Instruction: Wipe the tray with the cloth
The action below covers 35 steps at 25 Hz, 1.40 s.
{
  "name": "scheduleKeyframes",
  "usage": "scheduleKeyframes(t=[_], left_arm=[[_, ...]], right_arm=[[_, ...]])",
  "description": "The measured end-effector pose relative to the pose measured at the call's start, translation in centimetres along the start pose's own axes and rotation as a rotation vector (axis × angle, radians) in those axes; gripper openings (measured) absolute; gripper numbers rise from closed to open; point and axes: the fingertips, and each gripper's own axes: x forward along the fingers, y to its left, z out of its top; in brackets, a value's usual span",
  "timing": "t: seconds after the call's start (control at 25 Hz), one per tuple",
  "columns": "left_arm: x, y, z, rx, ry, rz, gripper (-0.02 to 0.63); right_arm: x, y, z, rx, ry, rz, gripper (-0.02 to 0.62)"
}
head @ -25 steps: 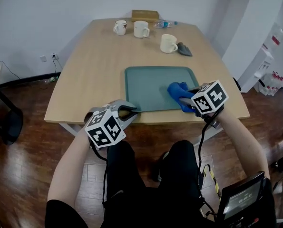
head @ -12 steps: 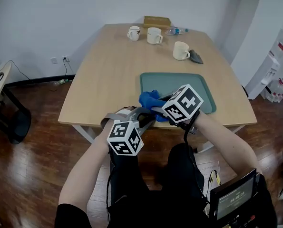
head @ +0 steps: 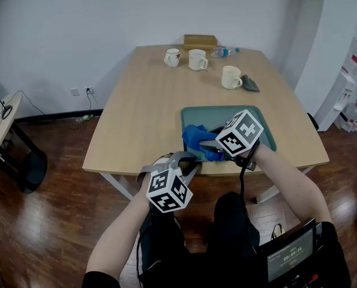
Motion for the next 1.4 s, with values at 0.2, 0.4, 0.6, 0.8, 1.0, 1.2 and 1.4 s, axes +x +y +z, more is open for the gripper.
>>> scheduleKeyframes(t=[0.2, 0.4, 0.6, 0.8, 1.0, 1.2, 1.4], left_arm=[[0.2, 0.3, 0.1, -0.113, 0.01, 0.033, 0.067], [-0.2, 0.5, 0.2, -0.139, 0.016, 0.028, 0.067], [-0.2, 0.6, 0.4, -0.144, 0.011, 0.02, 0.067], [-0.2, 0.7, 0.4, -0.154, 0.008, 0.01, 0.066], [0.0, 0.6, 0.2, -0.144, 0.006, 0.015, 0.066], [0.0, 0.5, -0.1, -0.135, 0.005, 0.022, 0.064], [0.0, 0.7, 0.0, -0.114, -0.01, 0.026, 0.063]], right_arm=[[-0.7, -5.6, -0.2, -0.166, 0.053, -0.105, 0.114], [1.2, -10.0, 2.4, -0.474, 0.041, -0.198, 0.114], [3.6, -11.9, 5.0, -0.599, 0.032, -0.237, 0.115], [4.9, -11.4, 4.9, -0.573, 0.028, -0.192, 0.114], [3.8, -6.7, 2.8, -0.538, -0.028, -0.021, 0.114], [1.7, -1.2, 0.1, -0.549, -0.048, 0.089, 0.114], [-0.5, 2.7, -2.0, -0.529, -0.066, 0.156, 0.114]])
